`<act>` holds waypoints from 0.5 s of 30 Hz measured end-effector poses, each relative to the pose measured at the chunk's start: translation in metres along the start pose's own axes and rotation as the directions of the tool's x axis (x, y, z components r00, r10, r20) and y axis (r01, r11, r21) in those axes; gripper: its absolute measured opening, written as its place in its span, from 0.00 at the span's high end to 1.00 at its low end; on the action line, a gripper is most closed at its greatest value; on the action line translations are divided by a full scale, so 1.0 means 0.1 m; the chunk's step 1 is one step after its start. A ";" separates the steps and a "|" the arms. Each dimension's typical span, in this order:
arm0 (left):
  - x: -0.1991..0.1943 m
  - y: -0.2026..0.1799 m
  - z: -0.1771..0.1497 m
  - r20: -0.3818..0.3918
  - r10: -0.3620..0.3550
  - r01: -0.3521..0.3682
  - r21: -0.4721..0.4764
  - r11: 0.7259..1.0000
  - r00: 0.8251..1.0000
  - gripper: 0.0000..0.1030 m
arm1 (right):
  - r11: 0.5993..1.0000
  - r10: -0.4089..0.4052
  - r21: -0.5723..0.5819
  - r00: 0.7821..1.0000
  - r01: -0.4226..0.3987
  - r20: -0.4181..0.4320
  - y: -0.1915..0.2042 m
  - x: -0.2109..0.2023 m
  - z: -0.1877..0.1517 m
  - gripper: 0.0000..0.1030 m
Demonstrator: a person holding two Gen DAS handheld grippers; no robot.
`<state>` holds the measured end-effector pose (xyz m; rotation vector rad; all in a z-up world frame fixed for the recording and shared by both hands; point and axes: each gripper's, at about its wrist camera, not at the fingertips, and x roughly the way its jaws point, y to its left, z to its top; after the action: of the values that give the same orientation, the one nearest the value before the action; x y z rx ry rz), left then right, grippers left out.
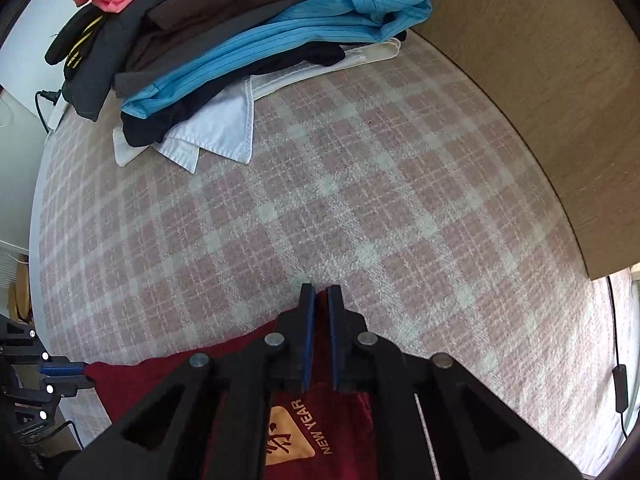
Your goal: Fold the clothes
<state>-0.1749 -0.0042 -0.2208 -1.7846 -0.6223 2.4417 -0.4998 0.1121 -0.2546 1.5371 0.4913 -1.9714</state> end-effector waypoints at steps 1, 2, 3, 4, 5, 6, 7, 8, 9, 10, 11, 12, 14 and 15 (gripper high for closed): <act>0.01 0.04 0.00 -0.004 -0.015 0.015 -0.016 1.000 1.000 0.95 | 1.000 -0.006 0.002 1.000 0.006 0.004 -0.02 -0.01 0.04 0.94; 0.02 0.09 0.01 -0.007 -0.020 0.020 -0.038 0.999 1.000 0.95 | 1.000 -0.025 0.005 1.000 0.025 0.012 -0.03 -0.04 0.03 0.94; 0.00 0.11 0.01 -0.004 -0.018 0.018 -0.042 0.999 1.000 0.94 | 0.999 -0.053 0.013 0.998 0.053 0.020 -0.03 -0.09 0.01 0.93; -0.02 0.10 0.00 0.003 -0.013 0.013 -0.036 0.999 1.000 0.94 | 0.997 -0.080 0.023 0.996 0.080 0.035 -0.13 -0.22 -0.05 0.93; -0.05 0.10 0.00 0.010 -0.008 0.009 -0.031 0.999 1.000 0.92 | 0.997 -0.078 0.027 0.995 0.076 0.062 -0.14 -0.33 -0.13 0.93; -0.07 0.10 0.00 0.016 -0.004 0.004 -0.025 1.000 1.000 0.90 | 0.999 -0.041 0.023 0.996 0.039 0.076 -0.08 -0.40 -0.21 0.92; -0.10 0.09 0.00 0.023 0.001 0.000 -0.019 1.000 1.000 0.87 | 1.000 0.002 0.016 0.996 -0.003 0.088 -0.02 -0.46 -0.28 0.92; -0.14 0.09 -0.01 0.031 0.013 -0.012 -0.014 1.000 0.999 0.86 | 0.999 0.045 0.010 0.994 -0.046 0.099 0.04 -0.53 -0.36 0.92; -0.20 0.07 -0.01 0.045 0.026 -0.025 -0.009 1.000 0.999 0.90 | 0.998 0.066 -0.010 0.994 -0.065 0.089 0.12 -0.52 -0.40 0.92; -0.25 0.05 -0.01 0.057 0.017 -0.017 0.004 1.000 0.998 0.90 | 0.997 0.071 -0.033 0.995 -0.069 0.065 0.18 -0.48 -0.59 0.92; -0.29 0.02 -0.01 0.068 -0.002 0.000 0.021 1.000 0.998 0.90 | 0.997 0.060 -0.054 0.997 -0.058 0.040 0.34 -0.39 -0.78 0.92; -0.29 -0.03 0.00 0.075 -0.023 0.020 0.041 0.999 0.997 0.90 | 0.997 0.033 -0.072 0.999 -0.032 0.020 0.54 -0.30 -0.99 0.92; -0.20 -0.13 0.05 0.061 -0.028 0.024 0.075 0.997 0.998 0.90 | 0.998 -0.007 -0.068 1.000 0.008 0.027 0.57 -0.21 -0.98 0.92; -0.11 -0.15 0.07 0.041 -0.015 0.011 0.085 0.996 0.999 0.90 | 0.999 -0.008 -0.052 0.999 0.010 0.050 0.55 -0.21 -0.94 0.91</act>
<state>-0.1806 0.0043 -0.2037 -1.6969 -0.5228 2.4636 -0.3907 0.1329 -0.2558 1.4530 0.5264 -1.9826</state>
